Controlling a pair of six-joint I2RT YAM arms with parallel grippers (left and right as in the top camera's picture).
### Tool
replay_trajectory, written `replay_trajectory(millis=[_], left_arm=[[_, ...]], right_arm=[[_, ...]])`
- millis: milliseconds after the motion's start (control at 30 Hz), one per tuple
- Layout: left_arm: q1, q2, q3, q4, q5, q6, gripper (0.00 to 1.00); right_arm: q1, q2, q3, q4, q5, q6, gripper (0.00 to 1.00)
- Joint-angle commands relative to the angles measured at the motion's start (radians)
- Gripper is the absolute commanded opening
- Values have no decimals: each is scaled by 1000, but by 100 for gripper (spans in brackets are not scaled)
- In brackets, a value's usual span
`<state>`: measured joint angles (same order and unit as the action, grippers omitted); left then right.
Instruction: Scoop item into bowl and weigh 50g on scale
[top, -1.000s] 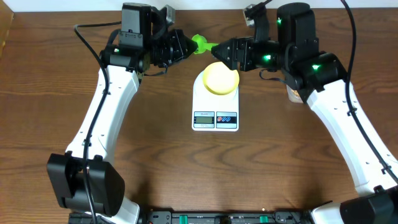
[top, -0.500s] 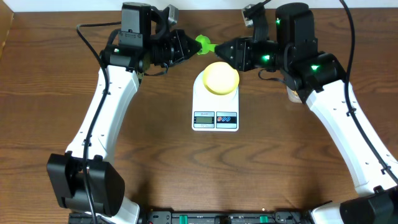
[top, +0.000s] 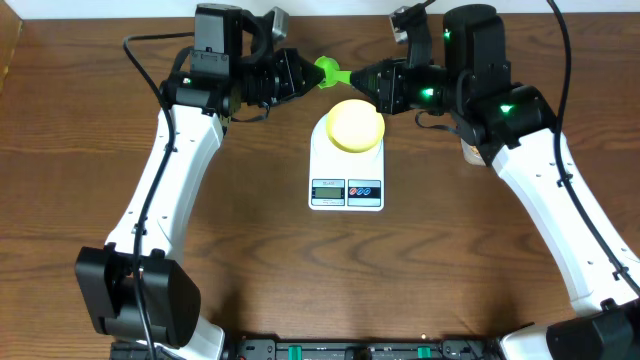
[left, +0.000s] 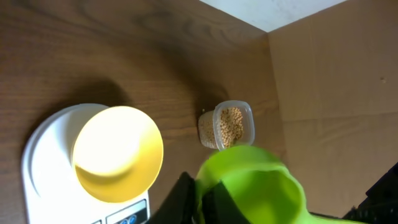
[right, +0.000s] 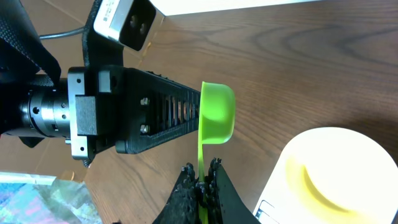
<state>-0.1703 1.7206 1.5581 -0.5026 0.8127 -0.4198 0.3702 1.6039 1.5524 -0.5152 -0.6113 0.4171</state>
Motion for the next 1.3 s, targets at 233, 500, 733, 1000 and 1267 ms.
replay_trajectory(millis=[233,500,733,1000,1267], left_arm=[[0,-12,2,2,13,195,45],[-54,-101,2,-253,-175,460,52],[-215,-105,2,-496,-229,614,52],[-321,-44,-12,-550,-328,621,53],[-374,116,-18,-520,-328,622,53]], right_arm=[[3,5,6,-46,196,24,1],[-36,5,9,-114,531,4,1],[-100,5,16,-214,675,5,1],[-175,5,17,-298,721,5,1],[-239,5,17,-390,740,-15,1]])
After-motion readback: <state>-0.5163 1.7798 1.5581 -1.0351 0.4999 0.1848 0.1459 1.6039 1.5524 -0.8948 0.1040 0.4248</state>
